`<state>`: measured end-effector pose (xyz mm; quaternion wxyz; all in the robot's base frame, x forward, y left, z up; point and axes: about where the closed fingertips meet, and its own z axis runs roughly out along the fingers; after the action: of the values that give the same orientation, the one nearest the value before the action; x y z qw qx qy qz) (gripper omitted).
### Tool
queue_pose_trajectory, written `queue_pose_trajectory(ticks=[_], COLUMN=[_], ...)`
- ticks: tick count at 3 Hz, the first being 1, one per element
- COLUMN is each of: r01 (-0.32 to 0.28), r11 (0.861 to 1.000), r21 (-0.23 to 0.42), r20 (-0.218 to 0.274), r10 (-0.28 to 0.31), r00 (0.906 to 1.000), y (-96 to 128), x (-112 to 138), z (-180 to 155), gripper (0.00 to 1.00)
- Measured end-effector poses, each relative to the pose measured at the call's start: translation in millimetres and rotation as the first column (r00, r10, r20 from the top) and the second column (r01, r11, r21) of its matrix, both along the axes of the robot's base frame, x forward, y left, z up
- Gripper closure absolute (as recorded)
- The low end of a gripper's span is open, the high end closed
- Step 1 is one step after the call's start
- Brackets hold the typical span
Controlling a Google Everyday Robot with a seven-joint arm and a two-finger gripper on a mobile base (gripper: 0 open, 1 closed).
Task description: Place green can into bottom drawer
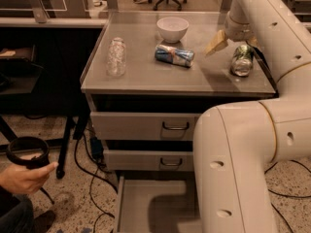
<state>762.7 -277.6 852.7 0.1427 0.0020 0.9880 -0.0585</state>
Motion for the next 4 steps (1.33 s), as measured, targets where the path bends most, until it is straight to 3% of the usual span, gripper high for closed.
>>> queue_pose_trajectory(ticks=[1, 2, 3, 4], r01=[0.027, 0.04, 0.038, 0.038], r11=[0.998, 0.998, 0.998, 0.998], r21=[-0.051, -0.056, -0.055, -0.055], r20=[-0.004, -0.019, -0.013, -0.013], r10=[-0.027, -0.041, -0.039, -0.039], r00=[0.9996, 0.999, 0.9992, 0.9992], y=[-27.9, -52.5, -51.6, -51.6], x=[6.0, 2.6, 5.6, 5.7], z=[-19.7, -38.0, -40.1, -40.1], gripper=[0.0, 0.0, 0.18, 0.42])
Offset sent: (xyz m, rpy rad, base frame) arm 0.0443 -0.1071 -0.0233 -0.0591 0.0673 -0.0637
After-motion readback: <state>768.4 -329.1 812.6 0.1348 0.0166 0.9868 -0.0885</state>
